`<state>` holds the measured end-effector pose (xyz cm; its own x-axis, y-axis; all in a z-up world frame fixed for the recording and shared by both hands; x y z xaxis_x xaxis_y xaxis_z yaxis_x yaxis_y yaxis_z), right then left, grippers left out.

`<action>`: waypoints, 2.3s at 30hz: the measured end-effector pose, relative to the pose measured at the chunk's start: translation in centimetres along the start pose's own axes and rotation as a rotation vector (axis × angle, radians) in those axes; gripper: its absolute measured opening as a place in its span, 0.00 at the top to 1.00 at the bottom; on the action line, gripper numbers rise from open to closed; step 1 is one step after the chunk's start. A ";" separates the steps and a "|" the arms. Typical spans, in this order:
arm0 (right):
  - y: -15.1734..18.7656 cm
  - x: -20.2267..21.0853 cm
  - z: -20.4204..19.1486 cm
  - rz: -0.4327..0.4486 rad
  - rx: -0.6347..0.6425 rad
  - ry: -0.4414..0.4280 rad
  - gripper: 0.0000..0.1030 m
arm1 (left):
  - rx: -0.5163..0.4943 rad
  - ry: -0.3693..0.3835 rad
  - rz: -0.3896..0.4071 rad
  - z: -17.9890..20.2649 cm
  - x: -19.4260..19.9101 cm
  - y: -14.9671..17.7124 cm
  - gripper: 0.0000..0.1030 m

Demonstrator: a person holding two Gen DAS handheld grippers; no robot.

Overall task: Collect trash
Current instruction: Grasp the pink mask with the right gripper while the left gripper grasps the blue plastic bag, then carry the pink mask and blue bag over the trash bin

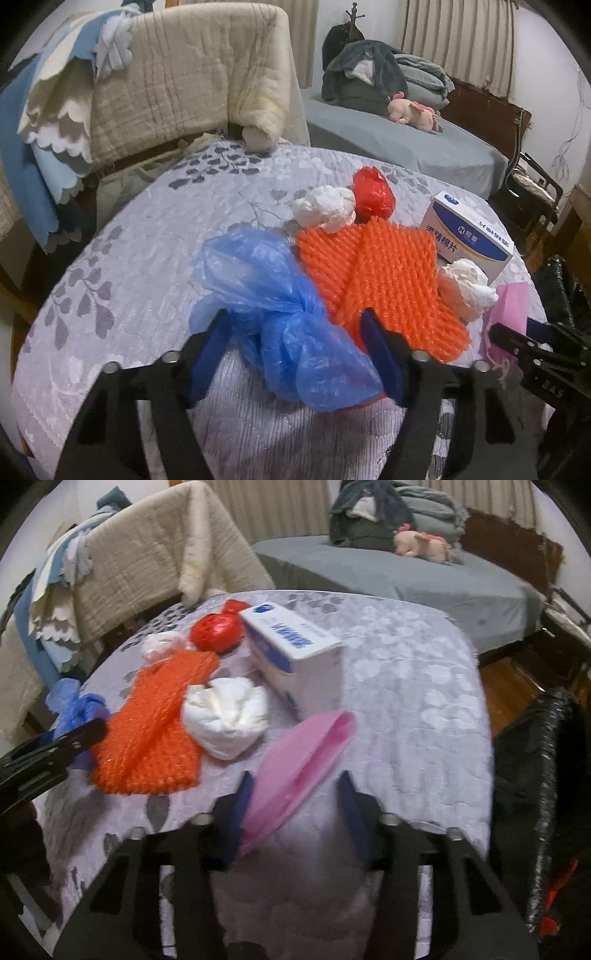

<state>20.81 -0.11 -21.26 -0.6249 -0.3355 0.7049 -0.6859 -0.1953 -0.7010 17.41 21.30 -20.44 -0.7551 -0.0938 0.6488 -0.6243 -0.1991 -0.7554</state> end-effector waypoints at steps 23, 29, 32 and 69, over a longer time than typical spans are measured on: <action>-1.8 6.3 -0.5 0.086 0.019 -0.090 0.87 | 0.022 0.027 0.064 0.0 5.5 -0.8 0.69; -2.4 8.4 -0.8 0.118 0.030 -0.103 0.87 | -0.004 0.050 0.095 1.7 7.8 -1.5 0.69; -2.7 9.6 -0.7 0.134 0.035 -0.109 0.87 | -0.010 0.065 0.103 2.7 8.6 -2.0 0.69; 0.0 22.3 12.0 0.272 -0.080 0.105 0.87 | -0.226 0.371 0.140 21.6 12.6 -2.3 0.69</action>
<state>11.35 -18.66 -6.91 -0.8222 -0.2678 0.5023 -0.5122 -0.0370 -0.8581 13.61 -0.50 -8.54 -0.8303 0.2597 0.4931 -0.5077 0.0124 -0.8614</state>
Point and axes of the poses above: each gripper's, at about its wrist camera, not at the fingertips, and x roughly against the way its jaws point, z to its right, y to its underside, the point moved 2 cm from there along -x, roughly the way its jaws point, and after that the axes turned 6 degrees about z, right-handed, at the moved point
